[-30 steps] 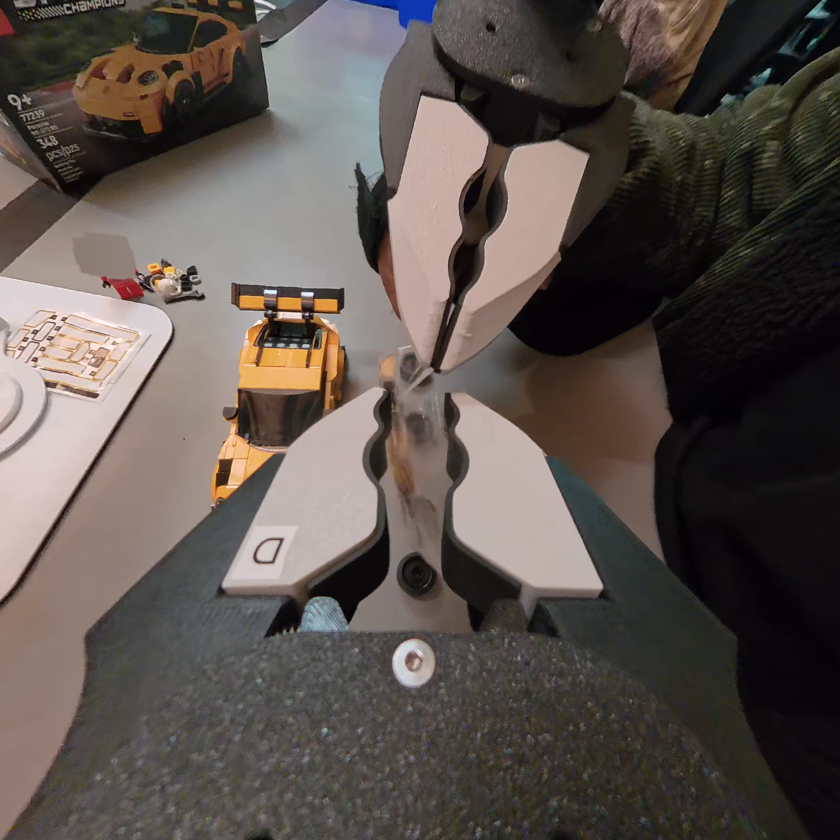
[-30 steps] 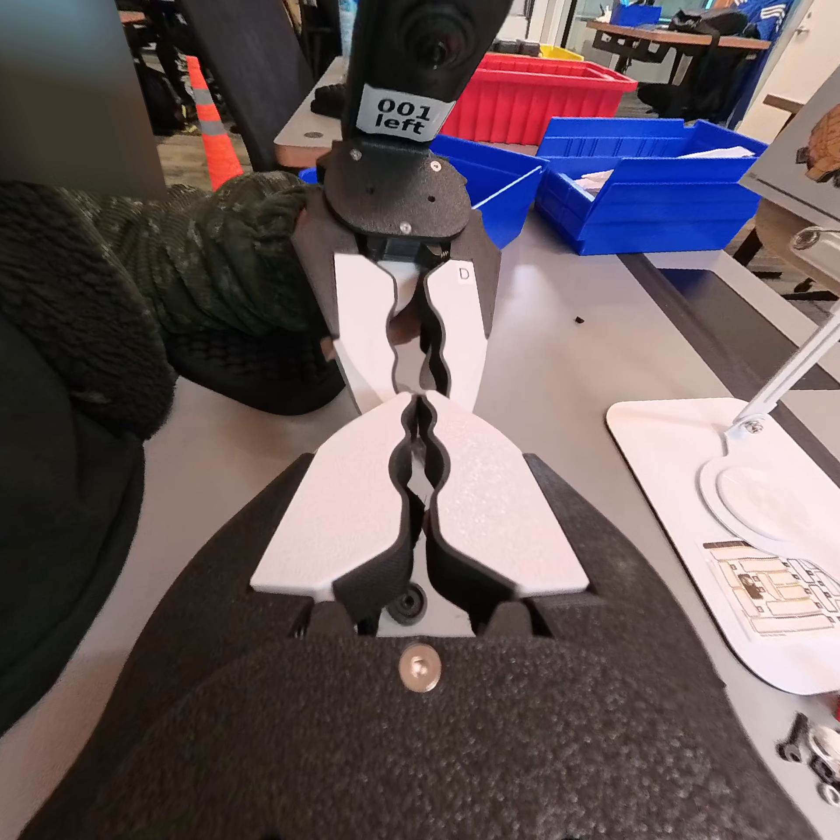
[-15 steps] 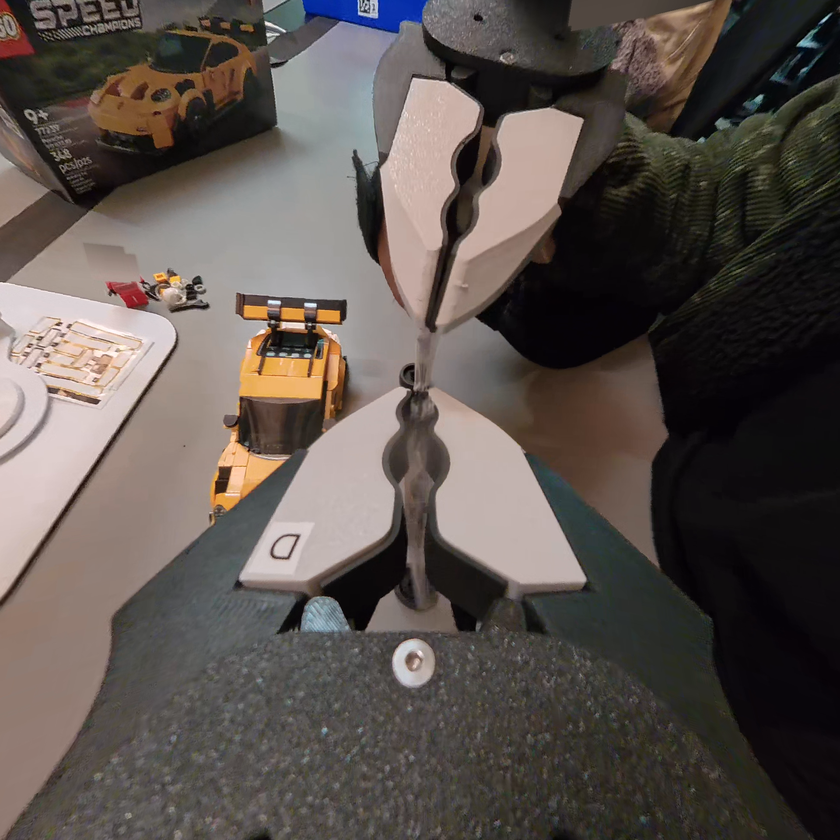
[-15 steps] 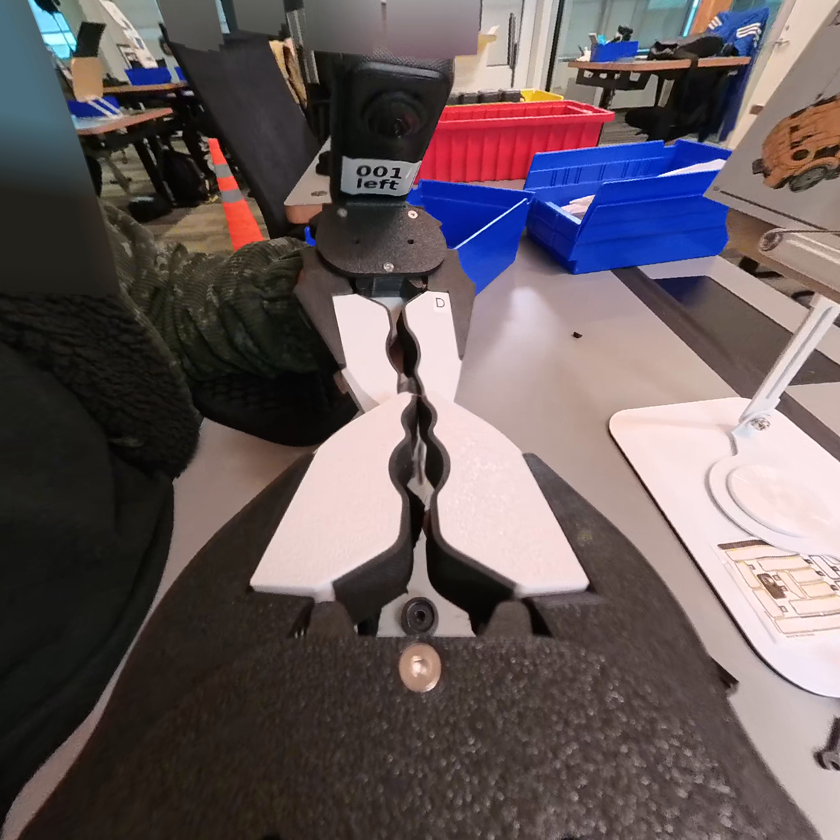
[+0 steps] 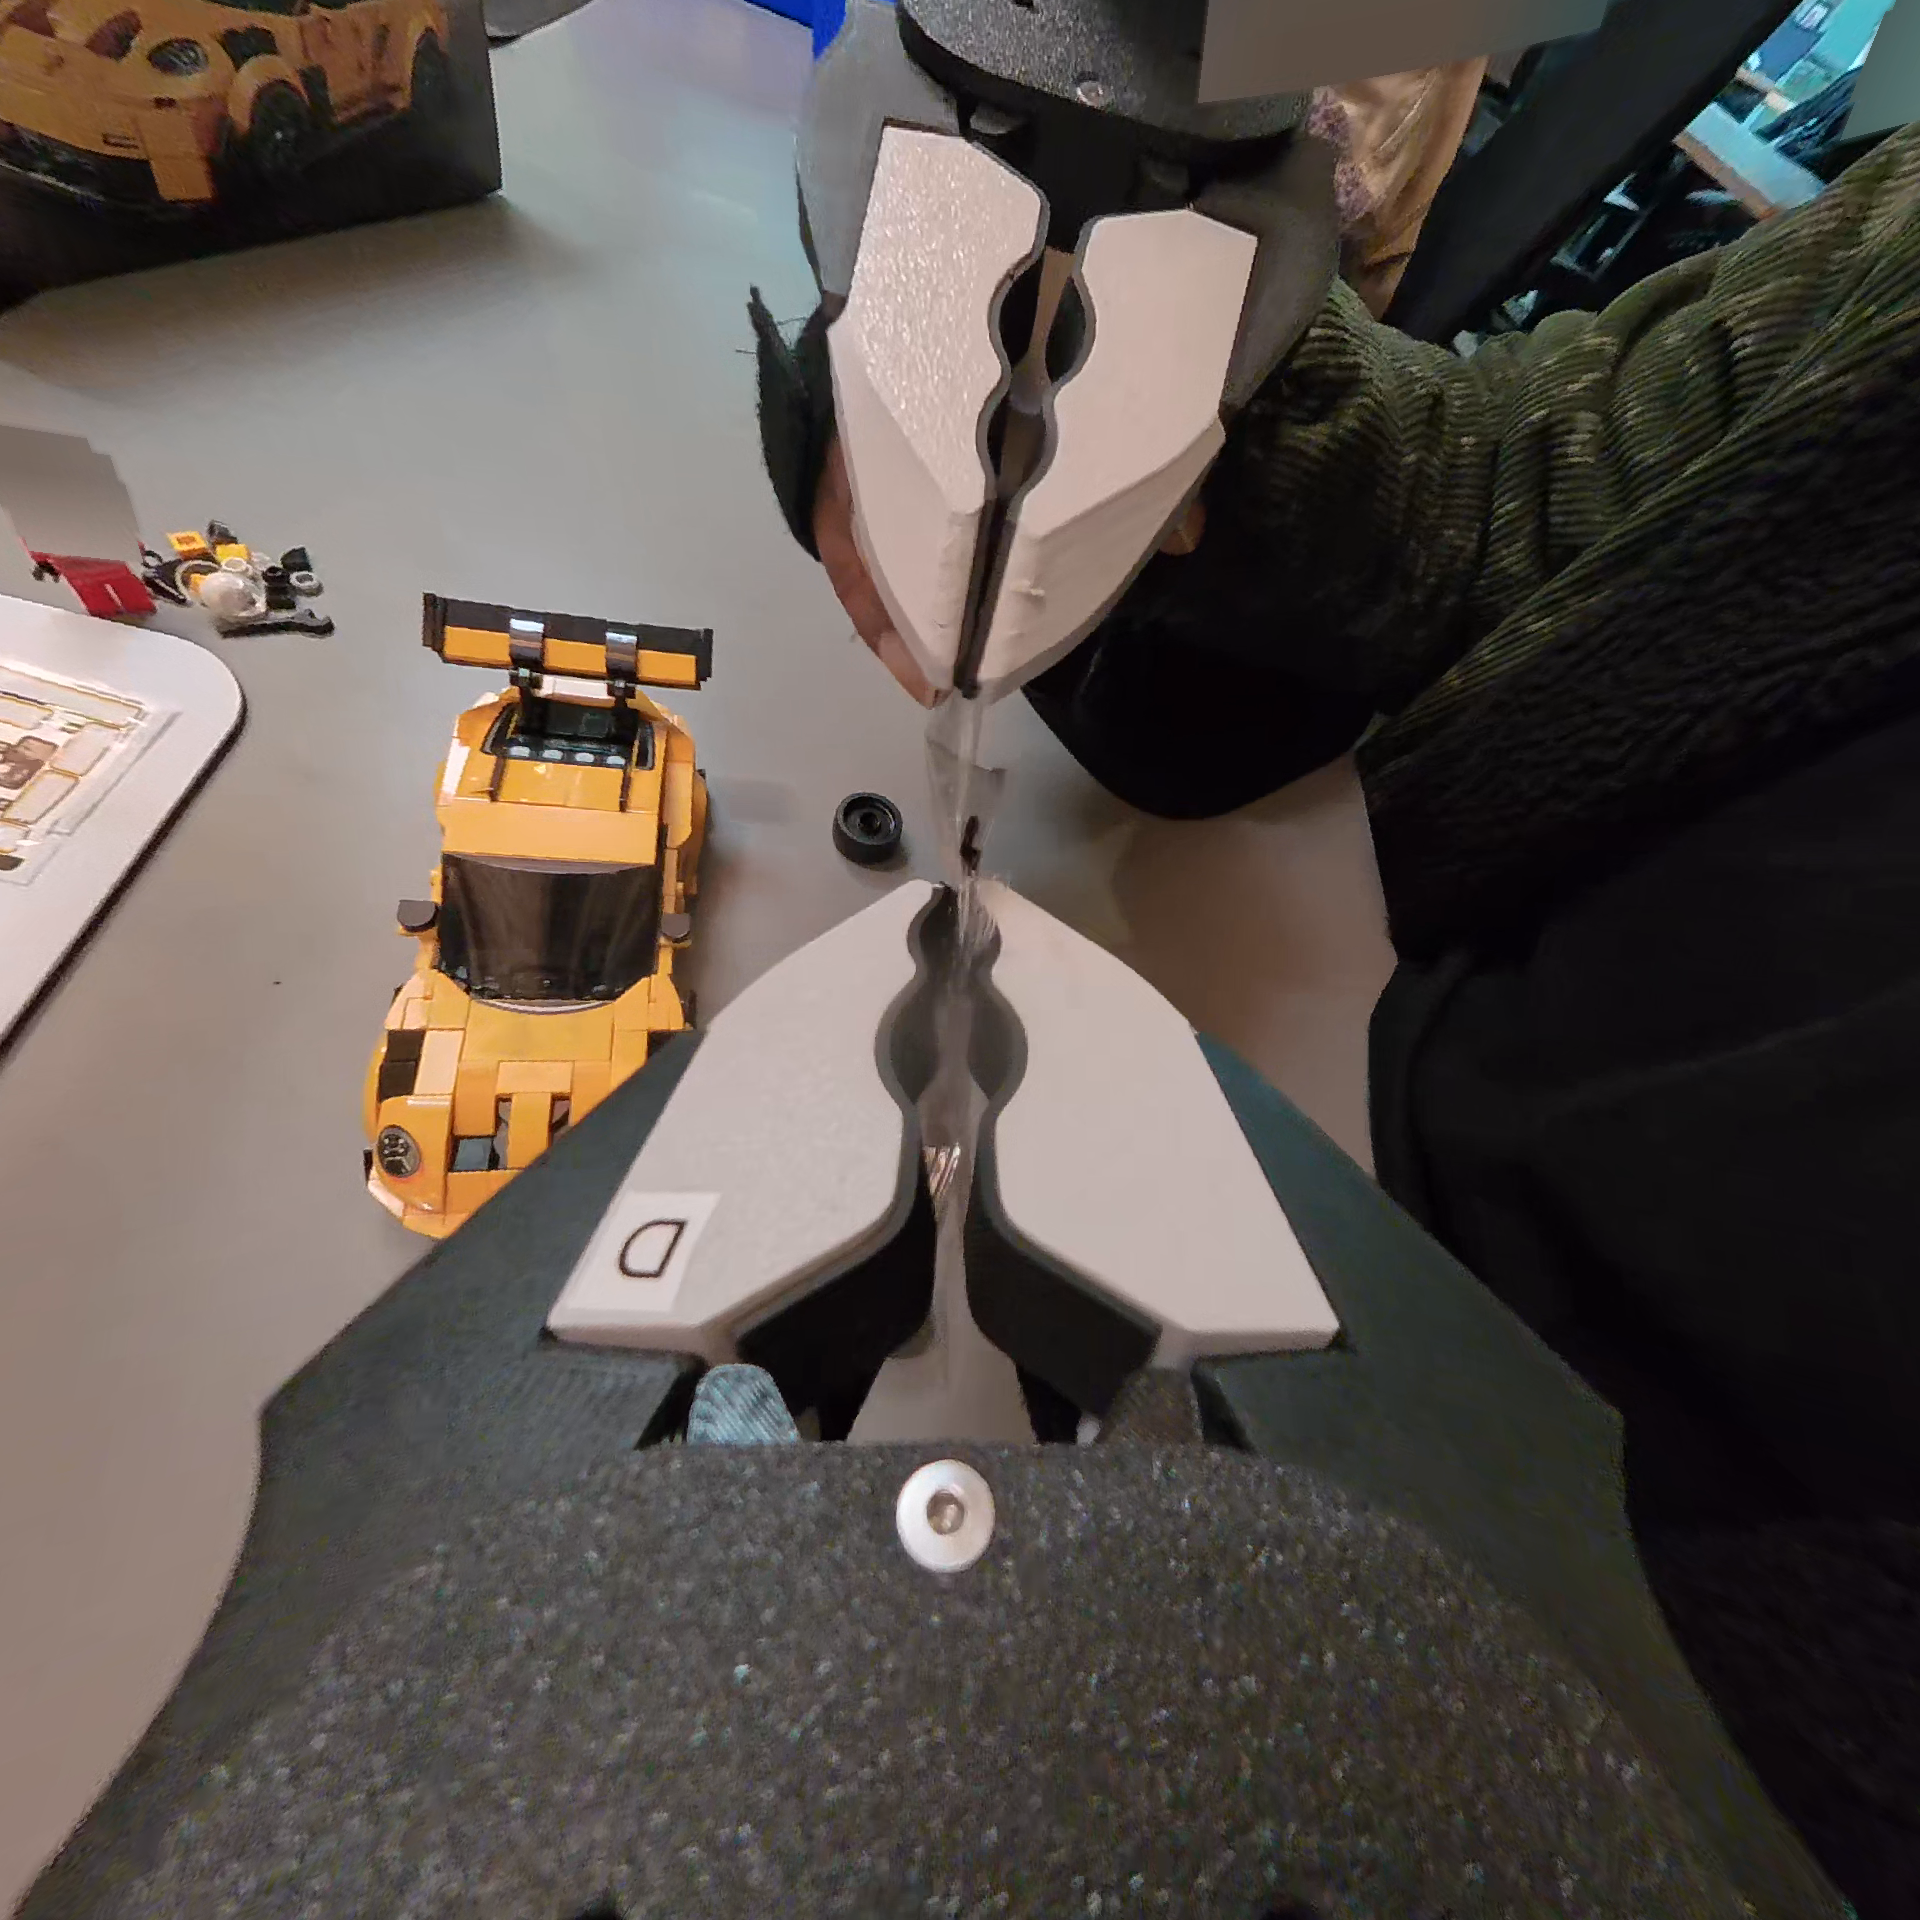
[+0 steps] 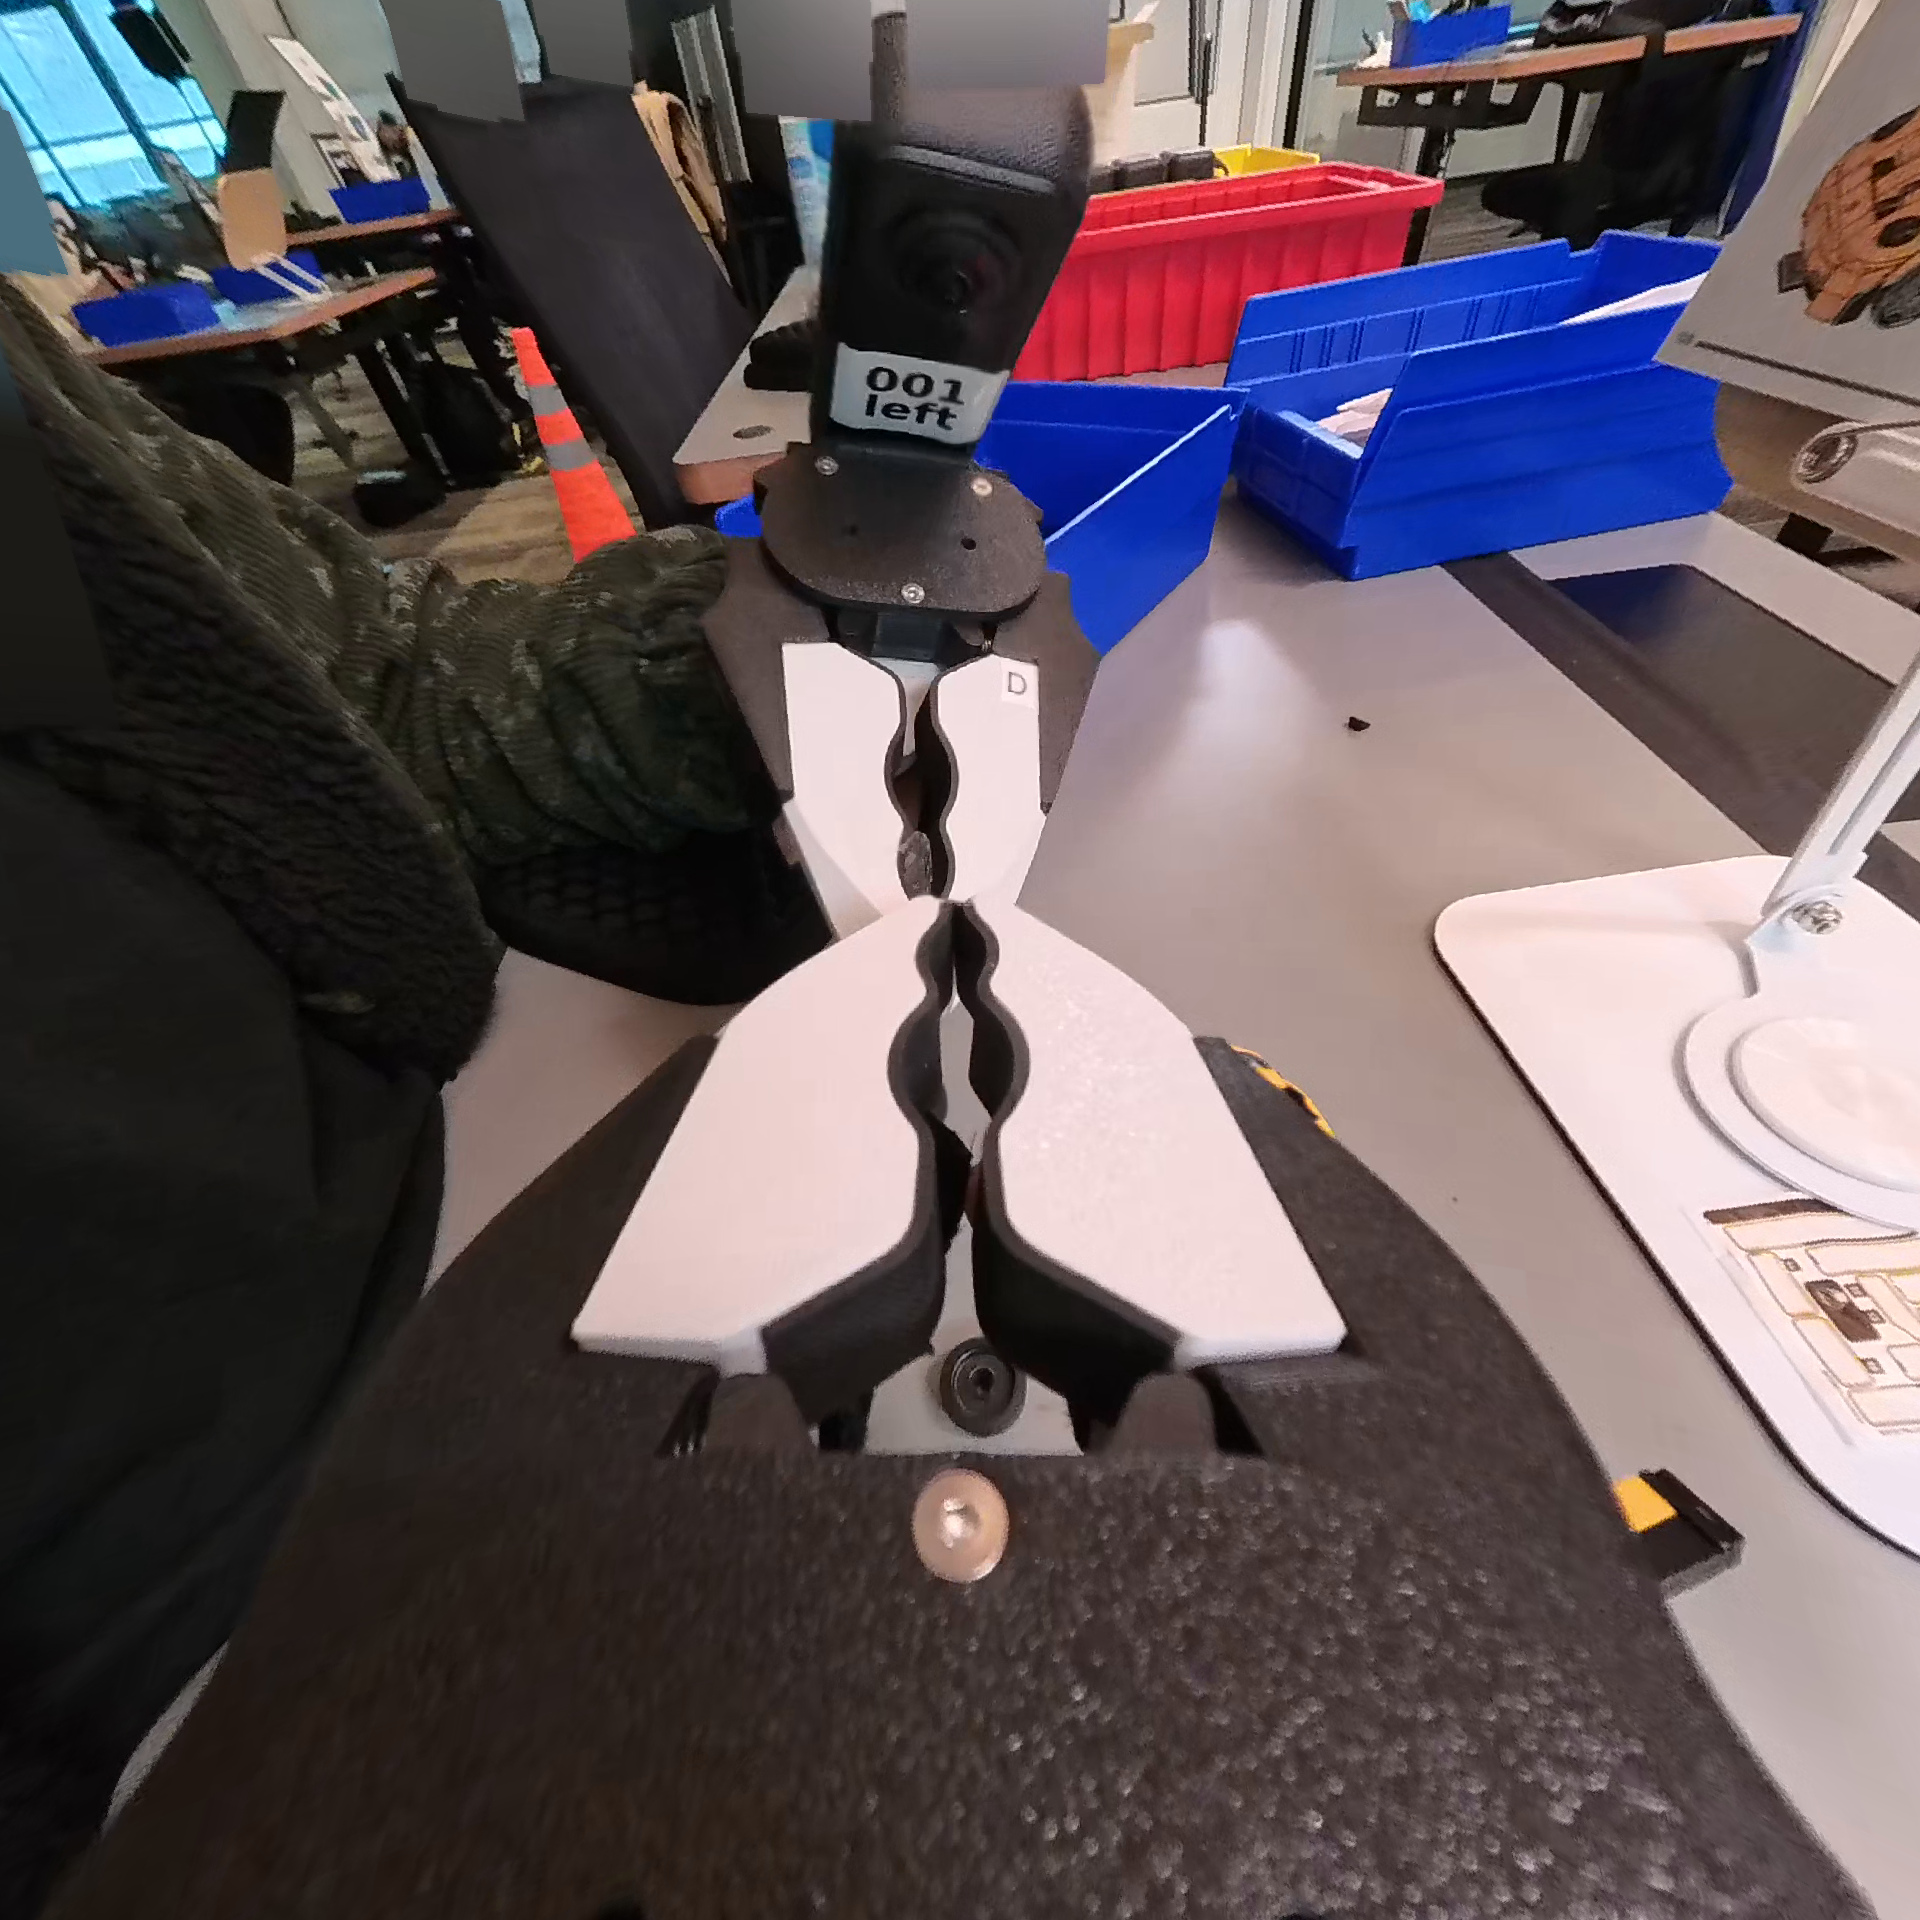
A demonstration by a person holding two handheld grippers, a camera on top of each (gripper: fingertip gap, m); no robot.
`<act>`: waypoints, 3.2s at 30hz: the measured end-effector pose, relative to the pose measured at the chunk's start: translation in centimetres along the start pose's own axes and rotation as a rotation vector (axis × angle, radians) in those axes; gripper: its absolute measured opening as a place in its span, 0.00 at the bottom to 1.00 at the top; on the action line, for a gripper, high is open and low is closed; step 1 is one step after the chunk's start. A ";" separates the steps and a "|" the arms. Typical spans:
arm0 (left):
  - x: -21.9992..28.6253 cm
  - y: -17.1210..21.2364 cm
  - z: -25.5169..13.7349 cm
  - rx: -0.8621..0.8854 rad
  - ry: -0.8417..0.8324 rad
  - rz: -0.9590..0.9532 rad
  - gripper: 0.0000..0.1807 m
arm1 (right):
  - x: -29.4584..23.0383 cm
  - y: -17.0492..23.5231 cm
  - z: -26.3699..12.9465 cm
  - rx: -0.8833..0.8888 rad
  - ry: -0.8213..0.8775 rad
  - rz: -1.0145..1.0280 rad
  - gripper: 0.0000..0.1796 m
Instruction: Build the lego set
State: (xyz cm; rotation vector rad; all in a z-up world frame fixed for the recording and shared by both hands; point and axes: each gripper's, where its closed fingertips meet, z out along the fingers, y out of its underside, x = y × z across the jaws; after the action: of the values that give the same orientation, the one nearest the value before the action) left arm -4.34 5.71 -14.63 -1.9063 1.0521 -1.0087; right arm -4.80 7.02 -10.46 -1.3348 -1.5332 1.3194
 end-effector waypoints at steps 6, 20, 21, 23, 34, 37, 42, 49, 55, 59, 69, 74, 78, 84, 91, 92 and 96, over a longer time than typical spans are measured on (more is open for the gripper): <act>0.2 -0.1 -0.5 0.030 0.040 -0.021 0.01 | 0.2 0.0 -0.5 0.016 -0.016 0.037 0.00; -1.2 -0.2 -2.4 0.084 0.008 -0.072 0.01 | 3.2 -2.7 -5.4 0.189 0.071 0.135 0.00; -1.3 -0.3 -2.5 0.091 0.009 -0.076 0.01 | 3.4 -2.8 -5.7 0.192 0.087 0.137 0.00; -1.5 -0.2 -2.5 0.095 -0.001 -0.084 0.01 | 4.8 -2.9 -7.0 0.193 0.158 0.140 0.00; -2.6 -0.2 -2.8 0.118 -0.051 -0.104 0.01 | 22.3 5.2 -20.7 -0.054 0.867 0.028 0.00; -2.9 -0.1 -3.0 0.122 -0.078 -0.097 0.00 | 26.3 7.4 -24.5 -0.072 0.969 0.073 0.00; -4.0 0.1 -3.8 0.157 -0.108 -0.140 0.00 | 29.0 11.3 -29.2 -0.208 1.108 0.052 0.02; -4.8 0.6 -3.7 0.161 -0.108 -0.163 0.00 | 27.1 15.6 -31.7 -0.290 1.040 0.204 0.22; -4.9 0.7 -3.6 0.154 -0.113 -0.162 0.00 | 23.5 18.1 -31.0 -0.496 0.873 0.272 0.39; -5.0 0.6 -3.6 0.161 -0.127 -0.162 0.00 | 21.9 15.1 -29.8 -0.368 0.865 0.237 0.37; -6.6 0.2 -4.5 0.262 -0.126 -0.312 0.00 | 8.3 4.6 -8.4 -0.262 0.402 -0.202 0.29; -8.6 1.5 -5.7 0.270 -0.202 -0.373 0.00 | 8.1 6.7 -1.9 -0.537 0.234 -0.387 0.34; -9.7 2.0 -6.3 0.295 -0.216 -0.415 0.00 | 9.1 10.1 -0.2 -0.935 0.082 -0.519 0.49; -9.5 2.5 -5.9 0.268 -0.215 -0.396 0.00 | 10.2 13.6 0.1 -1.205 -0.108 -0.443 0.48; -9.5 2.8 -5.9 0.255 -0.213 -0.387 0.00 | 11.4 14.0 -1.5 -1.246 -0.104 -0.309 0.37; -9.5 2.8 -6.0 0.256 -0.213 -0.387 0.00 | 12.2 14.1 -2.5 -1.249 -0.075 -0.283 0.37; -9.5 2.7 -5.9 0.254 -0.208 -0.384 0.00 | 15.3 14.5 -7.0 -1.249 0.024 -0.185 0.37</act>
State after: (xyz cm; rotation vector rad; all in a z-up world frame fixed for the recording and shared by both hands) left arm -13.76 11.74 -17.15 -1.9859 0.4233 -1.0651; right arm 2.07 22.73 -24.55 -1.7715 -2.5121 0.0907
